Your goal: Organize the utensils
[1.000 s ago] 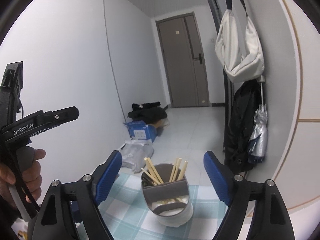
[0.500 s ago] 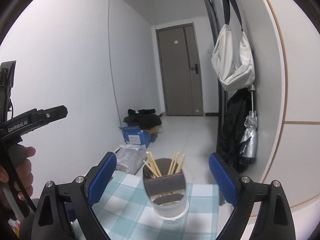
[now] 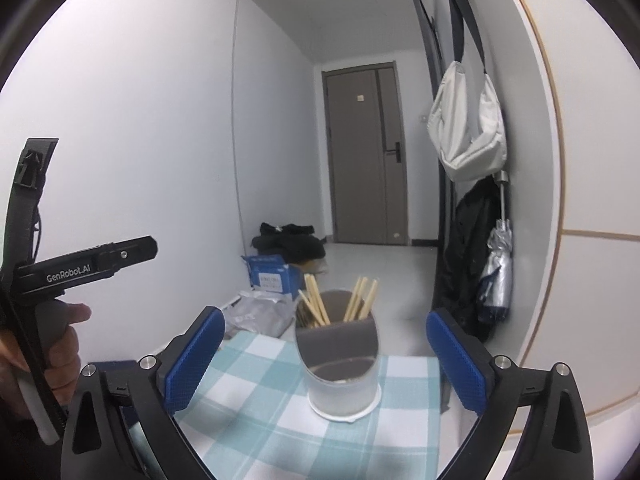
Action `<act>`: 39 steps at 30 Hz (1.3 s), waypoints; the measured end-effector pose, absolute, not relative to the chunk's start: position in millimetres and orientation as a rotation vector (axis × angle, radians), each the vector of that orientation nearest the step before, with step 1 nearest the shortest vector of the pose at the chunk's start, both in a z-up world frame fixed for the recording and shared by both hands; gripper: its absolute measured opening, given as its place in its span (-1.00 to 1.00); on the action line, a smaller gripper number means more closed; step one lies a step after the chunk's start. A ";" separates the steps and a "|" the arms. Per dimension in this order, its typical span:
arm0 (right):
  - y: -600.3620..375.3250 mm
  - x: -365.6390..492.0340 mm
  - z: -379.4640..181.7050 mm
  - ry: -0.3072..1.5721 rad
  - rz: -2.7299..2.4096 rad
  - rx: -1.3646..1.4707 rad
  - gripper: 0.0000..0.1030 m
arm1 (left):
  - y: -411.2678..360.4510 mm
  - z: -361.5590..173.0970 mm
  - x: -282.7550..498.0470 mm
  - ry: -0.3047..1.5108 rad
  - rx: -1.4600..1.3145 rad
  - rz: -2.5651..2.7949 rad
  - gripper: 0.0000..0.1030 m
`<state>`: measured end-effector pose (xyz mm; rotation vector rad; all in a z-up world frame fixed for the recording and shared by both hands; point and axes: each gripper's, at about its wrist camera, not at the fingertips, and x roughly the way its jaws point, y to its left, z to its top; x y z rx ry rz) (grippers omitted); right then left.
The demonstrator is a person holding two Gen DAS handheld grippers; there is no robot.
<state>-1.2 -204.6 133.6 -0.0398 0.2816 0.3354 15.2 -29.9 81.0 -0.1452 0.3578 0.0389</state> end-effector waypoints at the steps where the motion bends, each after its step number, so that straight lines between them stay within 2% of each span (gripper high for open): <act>1: -204.5 -2.5 130.5 0.280 0.324 -0.049 1.00 | -30.8 76.7 13.5 0.360 -0.142 0.042 0.97; 12: -201.6 2.7 93.9 0.372 0.280 -0.022 1.00 | -41.0 53.0 8.7 0.389 -0.094 0.001 0.97; 39: -199.2 2.7 89.1 0.394 0.263 -0.015 1.00 | -33.7 49.5 8.9 0.412 -0.131 0.013 0.97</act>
